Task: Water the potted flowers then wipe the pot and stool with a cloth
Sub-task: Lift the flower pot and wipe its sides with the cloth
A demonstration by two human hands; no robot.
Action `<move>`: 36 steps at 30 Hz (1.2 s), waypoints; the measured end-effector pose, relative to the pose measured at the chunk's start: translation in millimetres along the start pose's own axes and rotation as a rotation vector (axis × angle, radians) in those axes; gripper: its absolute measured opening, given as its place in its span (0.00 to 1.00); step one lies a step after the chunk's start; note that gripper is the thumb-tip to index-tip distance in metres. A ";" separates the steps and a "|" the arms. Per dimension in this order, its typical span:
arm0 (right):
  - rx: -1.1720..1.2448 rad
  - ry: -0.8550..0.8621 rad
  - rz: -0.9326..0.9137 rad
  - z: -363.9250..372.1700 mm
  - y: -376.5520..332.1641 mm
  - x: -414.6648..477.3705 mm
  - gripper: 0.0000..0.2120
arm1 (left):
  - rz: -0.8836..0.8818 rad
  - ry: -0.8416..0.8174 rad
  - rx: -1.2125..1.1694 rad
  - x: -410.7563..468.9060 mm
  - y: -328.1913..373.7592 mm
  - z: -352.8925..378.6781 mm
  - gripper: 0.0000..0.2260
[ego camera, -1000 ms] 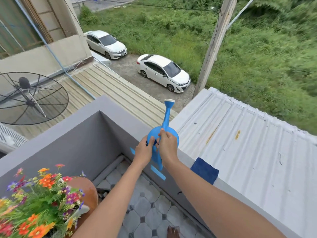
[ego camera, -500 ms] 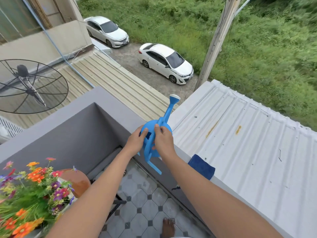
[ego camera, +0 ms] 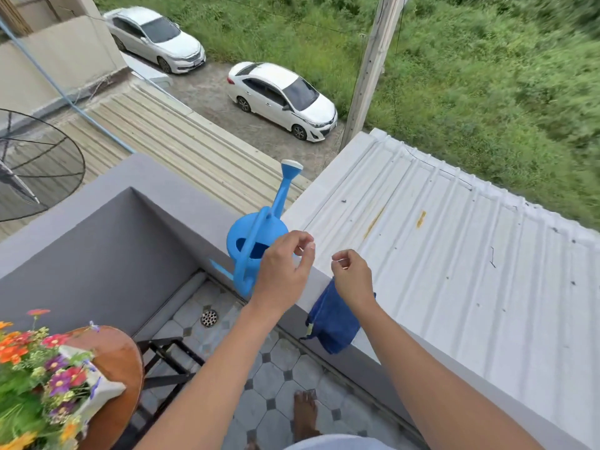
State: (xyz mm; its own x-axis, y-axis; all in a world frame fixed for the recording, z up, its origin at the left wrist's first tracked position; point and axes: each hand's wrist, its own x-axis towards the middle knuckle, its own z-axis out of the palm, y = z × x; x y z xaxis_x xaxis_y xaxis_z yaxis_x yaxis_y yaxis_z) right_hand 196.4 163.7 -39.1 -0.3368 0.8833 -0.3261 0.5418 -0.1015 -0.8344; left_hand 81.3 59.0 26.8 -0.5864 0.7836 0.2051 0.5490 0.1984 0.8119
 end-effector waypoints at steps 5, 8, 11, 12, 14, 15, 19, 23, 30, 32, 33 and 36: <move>-0.099 -0.043 0.080 -18.9 64.7 -22.0 0.12 | -0.333 -0.479 0.133 -46.8 -57.5 81.0 0.12; -0.152 -0.063 0.038 -23.0 88.3 -36.5 0.17 | -0.342 -0.473 0.192 -67.8 -66.9 102.7 0.18; -0.229 -0.122 -0.044 -22.1 97.9 -42.0 0.22 | -0.412 -0.451 0.128 -66.6 -63.6 110.8 0.20; -0.254 -0.155 -0.073 -22.7 98.8 -42.2 0.23 | -0.469 -0.474 0.089 -63.5 -64.4 111.5 0.20; -0.308 -0.236 -0.124 -24.4 97.6 -44.1 0.27 | -0.587 -0.533 -0.071 -59.1 -67.6 105.5 0.18; -0.320 -0.269 -0.145 -25.5 94.7 -46.2 0.28 | -0.628 -0.554 -0.188 -58.6 -70.3 98.8 0.18; -0.266 -0.402 -0.201 -23.5 75.1 -60.9 0.30 | -0.596 -0.559 -0.477 -64.1 -70.1 55.7 0.18; -0.291 -0.541 -0.258 3.6 55.9 -76.5 0.28 | -0.560 -0.499 -0.507 -89.8 -75.1 4.8 0.16; -0.291 -0.707 -0.330 84.0 12.0 -119.2 0.12 | -0.661 0.043 -0.379 -157.0 -90.0 -70.4 0.10; -0.279 -0.709 -0.344 106.3 0.4 -132.7 0.17 | -0.764 0.312 -0.365 -175.9 -99.9 -88.1 0.07; -0.276 -0.711 -0.339 117.5 -4.9 -138.4 0.17 | -0.830 0.431 -0.363 -185.6 -106.7 -99.1 0.05; -0.236 -0.726 -0.303 148.2 -16.4 -152.5 0.16 | -1.006 0.642 -0.384 -215.2 -128.4 -132.9 0.03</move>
State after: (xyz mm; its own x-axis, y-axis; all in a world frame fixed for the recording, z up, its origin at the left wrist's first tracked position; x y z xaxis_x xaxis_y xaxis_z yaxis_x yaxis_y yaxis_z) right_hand 124.8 -37.2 -41.6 -0.8651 0.3323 -0.3758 0.4680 0.2645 -0.8432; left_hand 57.9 -213.3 -49.0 -0.8876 -0.0650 -0.4559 -0.4553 0.2729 0.8475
